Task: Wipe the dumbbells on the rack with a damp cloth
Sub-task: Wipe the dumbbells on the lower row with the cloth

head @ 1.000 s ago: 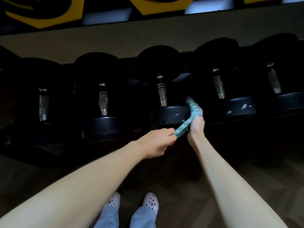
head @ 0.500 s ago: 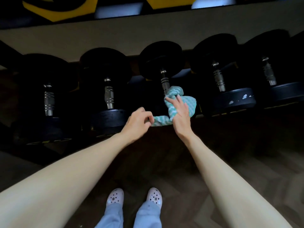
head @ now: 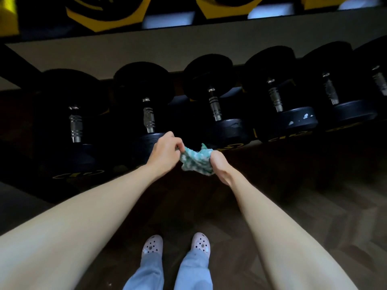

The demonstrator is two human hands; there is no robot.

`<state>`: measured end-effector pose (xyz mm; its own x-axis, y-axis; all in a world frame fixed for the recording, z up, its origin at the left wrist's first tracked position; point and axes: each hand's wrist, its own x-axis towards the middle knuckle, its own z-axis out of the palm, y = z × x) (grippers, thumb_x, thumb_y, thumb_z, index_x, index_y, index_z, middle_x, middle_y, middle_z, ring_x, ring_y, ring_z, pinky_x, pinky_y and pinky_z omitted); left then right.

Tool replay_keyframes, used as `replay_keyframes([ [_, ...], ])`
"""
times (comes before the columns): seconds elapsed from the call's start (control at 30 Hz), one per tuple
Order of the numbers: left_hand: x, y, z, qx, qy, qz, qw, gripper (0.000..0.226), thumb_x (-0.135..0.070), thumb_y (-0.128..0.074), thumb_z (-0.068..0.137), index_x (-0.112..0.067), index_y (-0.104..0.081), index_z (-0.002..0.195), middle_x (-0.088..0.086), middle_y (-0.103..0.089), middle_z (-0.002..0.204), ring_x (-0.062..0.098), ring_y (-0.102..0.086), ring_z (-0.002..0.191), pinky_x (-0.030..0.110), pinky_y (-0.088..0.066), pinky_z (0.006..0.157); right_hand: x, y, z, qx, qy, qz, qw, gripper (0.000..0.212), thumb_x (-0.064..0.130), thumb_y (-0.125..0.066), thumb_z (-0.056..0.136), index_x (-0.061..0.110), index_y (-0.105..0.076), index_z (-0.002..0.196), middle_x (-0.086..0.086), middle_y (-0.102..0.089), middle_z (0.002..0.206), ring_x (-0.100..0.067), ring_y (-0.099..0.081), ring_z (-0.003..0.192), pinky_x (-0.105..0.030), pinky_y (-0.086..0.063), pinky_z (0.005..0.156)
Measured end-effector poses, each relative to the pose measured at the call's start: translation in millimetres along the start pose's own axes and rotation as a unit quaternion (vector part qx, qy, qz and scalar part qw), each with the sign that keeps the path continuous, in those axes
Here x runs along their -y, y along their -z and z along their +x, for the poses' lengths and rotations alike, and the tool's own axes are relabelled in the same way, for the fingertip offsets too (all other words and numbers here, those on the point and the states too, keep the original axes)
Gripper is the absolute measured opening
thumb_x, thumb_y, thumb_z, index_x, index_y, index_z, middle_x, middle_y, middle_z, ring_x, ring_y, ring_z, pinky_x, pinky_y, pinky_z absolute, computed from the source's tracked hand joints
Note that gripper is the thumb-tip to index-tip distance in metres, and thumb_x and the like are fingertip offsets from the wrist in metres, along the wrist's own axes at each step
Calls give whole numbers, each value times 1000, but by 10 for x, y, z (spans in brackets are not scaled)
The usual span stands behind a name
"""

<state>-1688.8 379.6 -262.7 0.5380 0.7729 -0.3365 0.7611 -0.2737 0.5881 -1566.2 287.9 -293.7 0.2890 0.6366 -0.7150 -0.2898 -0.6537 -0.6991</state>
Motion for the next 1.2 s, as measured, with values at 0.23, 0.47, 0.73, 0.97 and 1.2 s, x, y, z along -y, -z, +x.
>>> replay_keyframes([
  [0.23,-198,314,-130,-13,-55,-27,998,21,-5,-57,88,-19,-59,73,-1,-40,88,15,-44,78,31,-38,68,111,-3,-481,17,-30,429,903,45,14,-18,98,-2,-48,127,-23,-56,127,-34,-54,118,-43,-46,95],
  [0.47,-618,517,-47,-9,-96,-79,992,24,12,-44,79,-7,-58,82,-7,-35,79,3,-45,74,43,-51,89,399,202,-764,-35,21,526,849,47,30,-25,100,-1,-49,127,-23,-56,126,-36,-54,115,-47,-40,103],
  [0.73,-1339,218,48,-30,-101,0,994,13,2,-47,79,-11,-50,76,2,-36,90,27,-43,88,33,-38,71,558,931,-710,-59,60,578,811,46,31,-26,101,1,-49,127,-23,-58,119,-36,-55,111,-46,-44,91],
  [0.97,-2259,-503,352,86,32,-32,995,38,-50,-49,89,-12,-46,84,1,-25,107,19,-28,106,36,-36,97,574,1866,-605,-5,40,547,836,46,27,-28,100,-3,-50,126,-26,-53,130,-37,-49,124,-49,-33,109],
  [1.2,-2777,-892,560,97,-19,-126,987,24,-28,-64,87,-12,-51,74,-1,-33,111,9,-31,107,21,-27,89,517,2776,-476,-30,13,577,816,51,33,-25,101,-1,-43,134,-26,-48,135,-39,-48,123,-50,-35,106],
])
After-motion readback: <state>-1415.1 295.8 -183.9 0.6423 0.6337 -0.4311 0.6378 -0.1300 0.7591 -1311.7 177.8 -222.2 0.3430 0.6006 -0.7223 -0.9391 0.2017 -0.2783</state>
